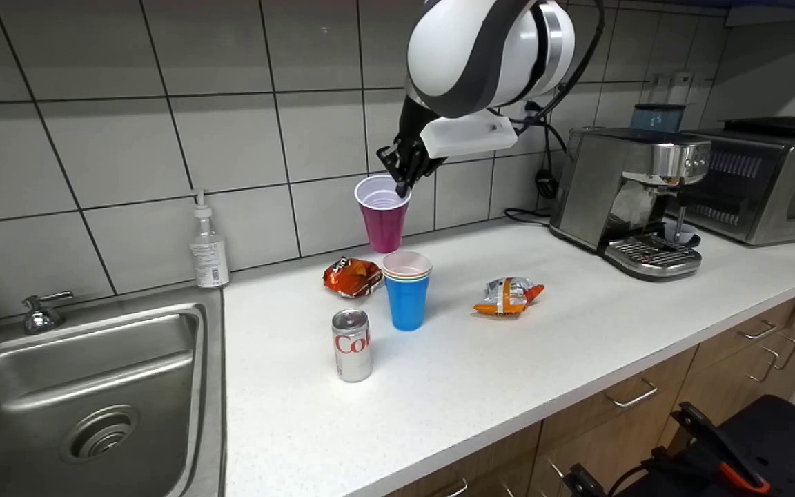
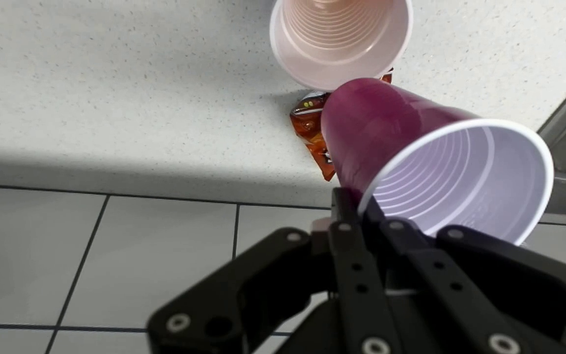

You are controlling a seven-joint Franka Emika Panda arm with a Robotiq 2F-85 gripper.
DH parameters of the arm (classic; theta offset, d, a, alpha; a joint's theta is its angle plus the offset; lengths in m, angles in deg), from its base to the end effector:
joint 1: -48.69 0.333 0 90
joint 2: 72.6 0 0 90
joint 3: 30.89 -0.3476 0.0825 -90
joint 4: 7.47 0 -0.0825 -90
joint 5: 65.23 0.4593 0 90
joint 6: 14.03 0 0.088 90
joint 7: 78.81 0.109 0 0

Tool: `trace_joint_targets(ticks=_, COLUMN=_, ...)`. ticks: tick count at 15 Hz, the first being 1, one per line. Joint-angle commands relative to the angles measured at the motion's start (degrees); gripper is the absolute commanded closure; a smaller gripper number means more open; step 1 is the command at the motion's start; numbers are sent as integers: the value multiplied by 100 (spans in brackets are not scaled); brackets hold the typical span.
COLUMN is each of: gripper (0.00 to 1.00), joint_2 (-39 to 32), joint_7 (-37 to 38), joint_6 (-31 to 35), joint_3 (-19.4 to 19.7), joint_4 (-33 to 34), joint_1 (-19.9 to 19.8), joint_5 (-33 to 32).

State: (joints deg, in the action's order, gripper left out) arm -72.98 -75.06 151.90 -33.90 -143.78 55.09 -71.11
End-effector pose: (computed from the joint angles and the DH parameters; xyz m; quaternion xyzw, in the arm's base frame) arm 0.5808 0.1024 0.3501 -0.9630 -0.0926 -0.2532 0.0046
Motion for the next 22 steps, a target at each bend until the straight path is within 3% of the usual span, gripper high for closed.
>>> trace_joint_targets(ticks=1, gripper=99, joint_2=269, joint_7=-134, joint_6=-96, joint_3=-18, joint_4=-165, joint_1=-118, joint_5=262)
trace_joint_targets(ticks=7, gripper=99, joint_2=254, joint_7=-580, joint_6=-356, joint_3=49, joint_4=-111, joint_1=-79, joint_5=1108)
trace_joint_targets(ticks=22, gripper=99, joint_2=258, joint_7=-964, joint_6=-1039, joint_3=119, joint_4=-24, joint_1=-221, joint_5=1653)
